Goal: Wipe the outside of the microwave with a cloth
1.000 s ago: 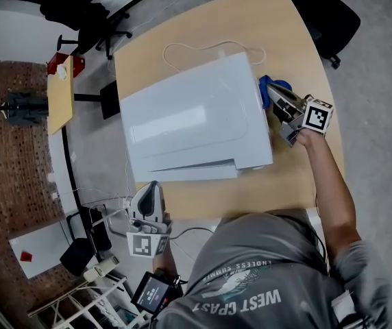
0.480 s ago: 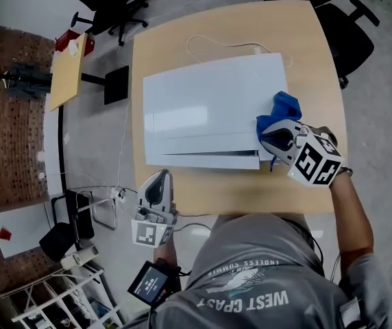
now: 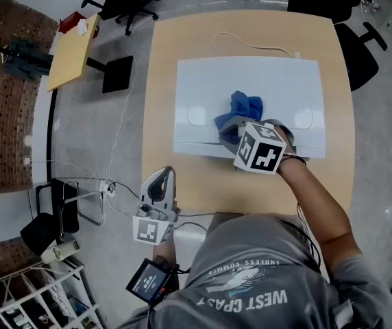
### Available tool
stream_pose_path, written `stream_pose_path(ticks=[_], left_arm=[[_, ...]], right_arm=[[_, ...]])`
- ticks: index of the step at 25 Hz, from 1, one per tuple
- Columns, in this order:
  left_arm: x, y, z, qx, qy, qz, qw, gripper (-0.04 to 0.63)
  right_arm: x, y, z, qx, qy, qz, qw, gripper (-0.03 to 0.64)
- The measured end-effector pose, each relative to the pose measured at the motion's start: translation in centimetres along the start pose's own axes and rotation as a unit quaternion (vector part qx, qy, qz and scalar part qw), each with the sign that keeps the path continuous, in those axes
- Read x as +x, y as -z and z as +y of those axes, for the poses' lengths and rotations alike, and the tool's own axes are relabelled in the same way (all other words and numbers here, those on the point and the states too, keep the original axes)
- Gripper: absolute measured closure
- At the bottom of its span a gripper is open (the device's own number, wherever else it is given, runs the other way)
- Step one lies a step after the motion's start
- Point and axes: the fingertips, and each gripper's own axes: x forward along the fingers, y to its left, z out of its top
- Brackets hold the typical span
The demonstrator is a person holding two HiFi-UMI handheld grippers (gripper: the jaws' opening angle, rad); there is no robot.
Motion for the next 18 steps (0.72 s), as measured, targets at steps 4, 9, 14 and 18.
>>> stream_pose_path(ticks=[4, 9, 14, 18], left_arm=[[-2.4, 1.2, 3.5, -0.01, -0.007, -0.009, 0.9999, 0.572], [-4.8, 2.5, 7.4, -0.027, -0.01, -0.017, 0.9994, 0.572], [-5.8, 3.0, 9.7, -0.032, -0.002, -0.026, 0.9992, 0.572], [-6.4, 3.3, 11.2, -0.034, 0.002, -0.027, 0.9991, 0.572]], right_arm=[[4.5, -4.4, 0.6, -0.022, -0.024, 0.002, 0.999, 0.581], [9.6, -9.8, 1.4, -0.048, -0.039, -0.008, 0.998, 0.583], [12.1, -12.8, -3.2, -0.008, 0.037, -0.036, 0.999, 0.586], [10.5, -10.7, -6.8, 0.049, 0.083, -0.017, 0.995, 0.588]])
